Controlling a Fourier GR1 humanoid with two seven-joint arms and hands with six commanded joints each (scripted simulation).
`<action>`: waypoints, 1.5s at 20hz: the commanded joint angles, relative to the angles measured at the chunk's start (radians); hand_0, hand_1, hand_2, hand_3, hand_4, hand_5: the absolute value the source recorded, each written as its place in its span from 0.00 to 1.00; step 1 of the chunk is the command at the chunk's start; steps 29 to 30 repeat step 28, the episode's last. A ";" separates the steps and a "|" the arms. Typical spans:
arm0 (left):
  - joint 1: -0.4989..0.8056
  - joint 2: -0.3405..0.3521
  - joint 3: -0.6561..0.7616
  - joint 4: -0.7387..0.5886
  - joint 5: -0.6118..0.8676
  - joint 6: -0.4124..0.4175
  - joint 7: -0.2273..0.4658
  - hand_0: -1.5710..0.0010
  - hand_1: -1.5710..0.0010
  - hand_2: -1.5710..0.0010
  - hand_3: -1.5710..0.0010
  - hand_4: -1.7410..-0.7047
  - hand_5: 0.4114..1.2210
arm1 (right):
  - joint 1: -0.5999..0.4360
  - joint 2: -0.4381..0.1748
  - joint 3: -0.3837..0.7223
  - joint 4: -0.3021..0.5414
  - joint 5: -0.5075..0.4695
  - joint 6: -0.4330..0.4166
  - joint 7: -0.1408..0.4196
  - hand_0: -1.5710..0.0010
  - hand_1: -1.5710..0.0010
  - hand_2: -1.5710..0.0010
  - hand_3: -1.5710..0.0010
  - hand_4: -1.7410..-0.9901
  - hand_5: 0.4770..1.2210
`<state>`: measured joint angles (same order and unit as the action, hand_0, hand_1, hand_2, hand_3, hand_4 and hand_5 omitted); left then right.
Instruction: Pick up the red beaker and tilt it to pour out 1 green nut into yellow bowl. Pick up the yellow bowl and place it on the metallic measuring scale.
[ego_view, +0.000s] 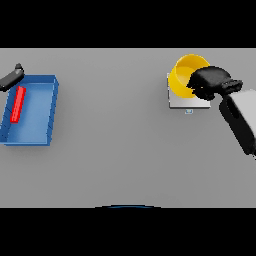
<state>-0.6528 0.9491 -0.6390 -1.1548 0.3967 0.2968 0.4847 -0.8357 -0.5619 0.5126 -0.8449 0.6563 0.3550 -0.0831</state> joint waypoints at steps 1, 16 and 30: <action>-0.011 -0.001 0.004 0.007 0.002 -0.002 0.010 1.00 1.00 1.00 1.00 0.86 0.46 | 0.002 0.000 0.002 0.004 0.000 -0.004 0.005 0.06 0.16 0.11 0.02 0.01 1.00; -0.021 -0.018 -0.001 0.041 -0.003 -0.019 0.000 1.00 1.00 1.00 1.00 0.86 0.44 | -0.014 0.021 -0.021 0.084 -0.043 0.036 0.020 0.55 0.67 0.67 0.54 0.27 0.60; -0.019 -0.012 -0.007 0.002 -0.009 0.006 0.024 1.00 1.00 1.00 1.00 0.86 0.44 | -0.027 0.011 0.006 0.122 -0.012 0.047 -0.009 0.97 0.98 0.96 0.83 0.44 0.43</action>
